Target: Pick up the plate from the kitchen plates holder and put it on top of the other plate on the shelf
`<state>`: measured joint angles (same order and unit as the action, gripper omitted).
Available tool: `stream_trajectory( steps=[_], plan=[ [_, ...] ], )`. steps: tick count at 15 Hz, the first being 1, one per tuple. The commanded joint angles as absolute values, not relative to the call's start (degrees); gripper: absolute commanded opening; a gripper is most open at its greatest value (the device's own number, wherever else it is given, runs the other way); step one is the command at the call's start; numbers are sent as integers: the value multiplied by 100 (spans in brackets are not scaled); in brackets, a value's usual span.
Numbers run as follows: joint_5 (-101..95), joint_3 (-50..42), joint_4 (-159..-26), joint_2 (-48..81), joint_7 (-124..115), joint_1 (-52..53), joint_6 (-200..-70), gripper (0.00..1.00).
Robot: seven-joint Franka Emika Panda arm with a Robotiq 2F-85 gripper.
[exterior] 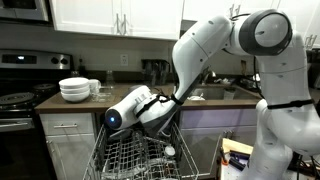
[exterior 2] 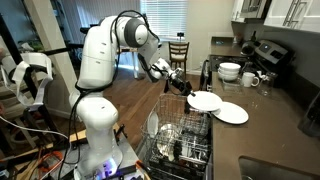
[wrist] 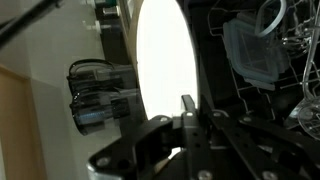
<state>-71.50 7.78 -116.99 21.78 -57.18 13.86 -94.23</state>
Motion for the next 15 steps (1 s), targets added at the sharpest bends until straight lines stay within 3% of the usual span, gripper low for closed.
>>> stream_trajectory(
  steps=[1,13,15],
  plan=[
    [-7467,767,-11574,2143,-5290,1222,-9604,2],
    [-7391,495,-11249,2229,-4544,820,-9842,2],
    [-7293,516,-11368,2227,-4799,861,-9805,7]
  ],
)
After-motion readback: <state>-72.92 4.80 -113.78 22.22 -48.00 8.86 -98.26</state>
